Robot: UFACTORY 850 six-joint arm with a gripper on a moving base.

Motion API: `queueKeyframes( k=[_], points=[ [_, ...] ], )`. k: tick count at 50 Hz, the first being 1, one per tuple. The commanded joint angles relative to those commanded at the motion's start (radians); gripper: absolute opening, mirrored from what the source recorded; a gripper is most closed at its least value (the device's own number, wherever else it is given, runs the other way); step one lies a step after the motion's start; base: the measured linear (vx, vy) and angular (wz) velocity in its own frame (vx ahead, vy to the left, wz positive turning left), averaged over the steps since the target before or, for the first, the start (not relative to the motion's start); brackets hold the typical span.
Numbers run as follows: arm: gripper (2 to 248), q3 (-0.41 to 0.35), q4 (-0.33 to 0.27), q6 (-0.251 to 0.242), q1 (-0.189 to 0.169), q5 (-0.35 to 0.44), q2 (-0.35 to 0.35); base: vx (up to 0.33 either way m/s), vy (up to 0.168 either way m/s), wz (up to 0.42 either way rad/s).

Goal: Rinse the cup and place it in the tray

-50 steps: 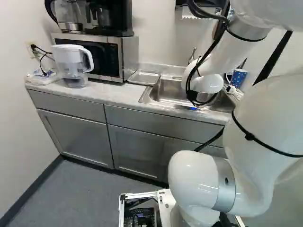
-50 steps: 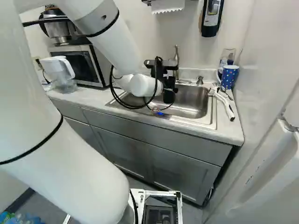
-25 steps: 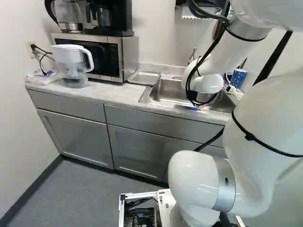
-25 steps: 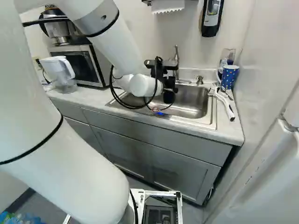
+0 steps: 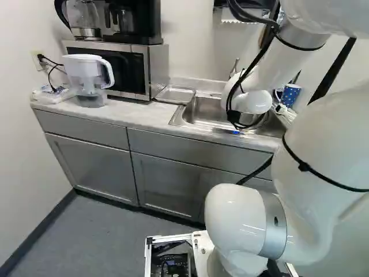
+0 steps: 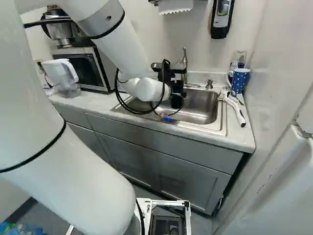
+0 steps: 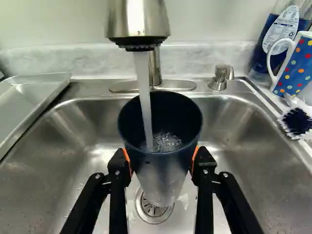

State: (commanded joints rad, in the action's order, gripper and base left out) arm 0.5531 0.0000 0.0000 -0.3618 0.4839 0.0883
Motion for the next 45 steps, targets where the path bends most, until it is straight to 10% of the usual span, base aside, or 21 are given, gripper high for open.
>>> queueKeyframes(
  k=[45],
  points=[
    [125,0.000,0.000,0.000,0.000,0.000,0.000,0.000,0.000,0.000]
  ],
)
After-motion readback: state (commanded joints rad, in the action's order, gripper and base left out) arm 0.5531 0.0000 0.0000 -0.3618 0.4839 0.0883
